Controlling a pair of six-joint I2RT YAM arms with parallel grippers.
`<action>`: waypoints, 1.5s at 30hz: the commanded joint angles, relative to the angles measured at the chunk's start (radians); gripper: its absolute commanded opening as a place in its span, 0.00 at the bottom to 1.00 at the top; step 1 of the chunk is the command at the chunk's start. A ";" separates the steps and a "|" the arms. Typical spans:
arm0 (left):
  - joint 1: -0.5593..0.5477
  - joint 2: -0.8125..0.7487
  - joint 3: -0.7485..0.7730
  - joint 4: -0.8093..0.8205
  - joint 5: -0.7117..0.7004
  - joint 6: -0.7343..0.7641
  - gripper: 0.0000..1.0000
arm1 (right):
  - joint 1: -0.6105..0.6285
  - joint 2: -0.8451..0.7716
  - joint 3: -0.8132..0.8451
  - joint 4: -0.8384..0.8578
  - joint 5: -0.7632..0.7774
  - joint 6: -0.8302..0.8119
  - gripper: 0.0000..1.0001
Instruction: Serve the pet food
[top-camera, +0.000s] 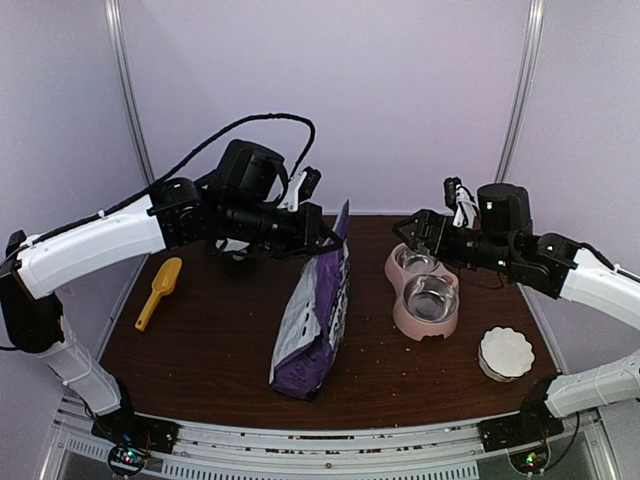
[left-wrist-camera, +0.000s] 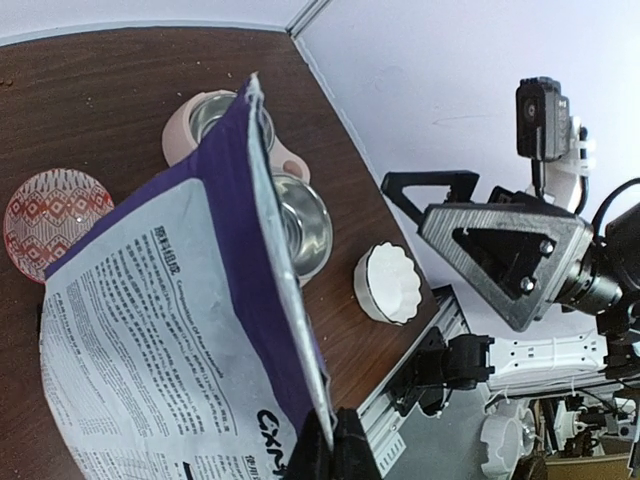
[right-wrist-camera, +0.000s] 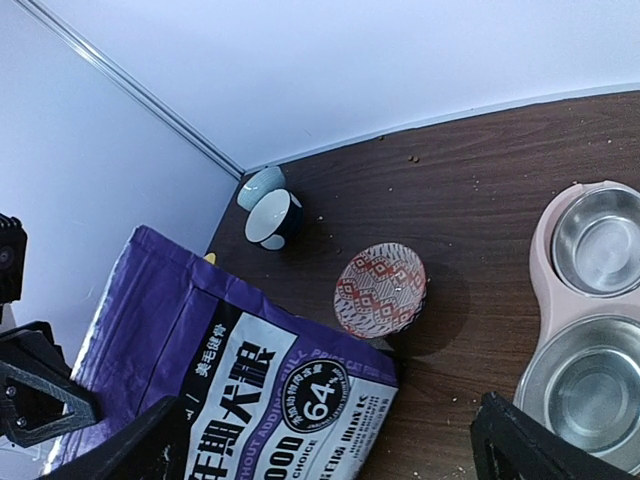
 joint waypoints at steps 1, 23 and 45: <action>0.035 -0.069 -0.015 0.312 0.026 -0.036 0.00 | 0.032 0.013 0.042 0.002 -0.003 0.036 1.00; 0.112 -0.167 -0.030 -0.084 0.155 0.233 0.73 | 0.206 0.107 0.260 -0.135 0.170 0.145 0.93; 0.118 -0.110 -0.077 -0.051 0.306 0.187 0.50 | 0.272 0.183 0.366 -0.214 0.213 0.105 0.88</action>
